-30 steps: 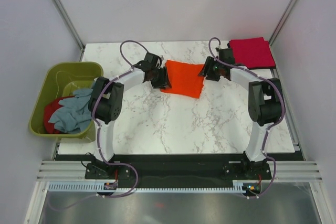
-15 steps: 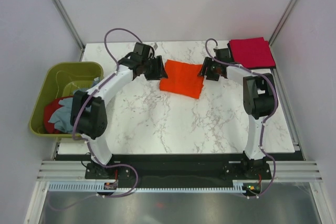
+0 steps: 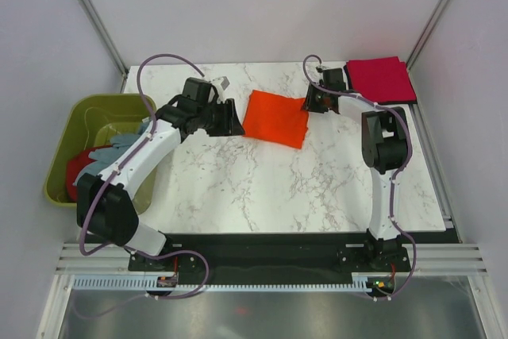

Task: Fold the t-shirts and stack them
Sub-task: Neatly place the folded tshirt to the corner

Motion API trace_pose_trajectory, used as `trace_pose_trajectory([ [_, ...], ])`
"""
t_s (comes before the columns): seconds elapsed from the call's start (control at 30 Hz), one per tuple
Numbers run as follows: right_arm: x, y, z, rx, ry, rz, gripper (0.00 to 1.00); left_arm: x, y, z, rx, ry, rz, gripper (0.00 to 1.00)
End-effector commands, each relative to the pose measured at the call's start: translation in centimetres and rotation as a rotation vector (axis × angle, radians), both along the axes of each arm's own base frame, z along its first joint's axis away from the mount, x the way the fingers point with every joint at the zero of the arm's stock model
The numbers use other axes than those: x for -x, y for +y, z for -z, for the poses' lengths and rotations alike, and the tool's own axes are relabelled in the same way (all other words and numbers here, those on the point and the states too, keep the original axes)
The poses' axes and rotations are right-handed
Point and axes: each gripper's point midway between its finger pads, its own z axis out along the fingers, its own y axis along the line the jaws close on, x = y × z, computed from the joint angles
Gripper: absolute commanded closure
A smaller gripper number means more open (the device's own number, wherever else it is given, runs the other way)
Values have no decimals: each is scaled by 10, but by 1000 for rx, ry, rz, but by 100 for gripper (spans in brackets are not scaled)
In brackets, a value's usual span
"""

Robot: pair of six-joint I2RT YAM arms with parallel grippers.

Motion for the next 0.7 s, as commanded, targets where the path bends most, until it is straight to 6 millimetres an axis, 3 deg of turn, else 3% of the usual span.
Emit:
trace_pose_trajectory([
  [0.0,0,-13,17,106,7,-22,70,10,7,-7,-25,-46,44,46],
  [0.07,-8,-16,4,136,-49,-38,83,13,7,-3,-22,-34,46,46],
  [0.2,-25,-26,-49,206,-188,-37,100,21,4,8,-12,7,75,47],
  [0.33,-33,-44,-89,319,-267,-15,100,23,3,12,-9,18,84,47],
  [0.67,-27,-86,-154,563,-352,32,100,26,1,9,1,16,95,48],
])
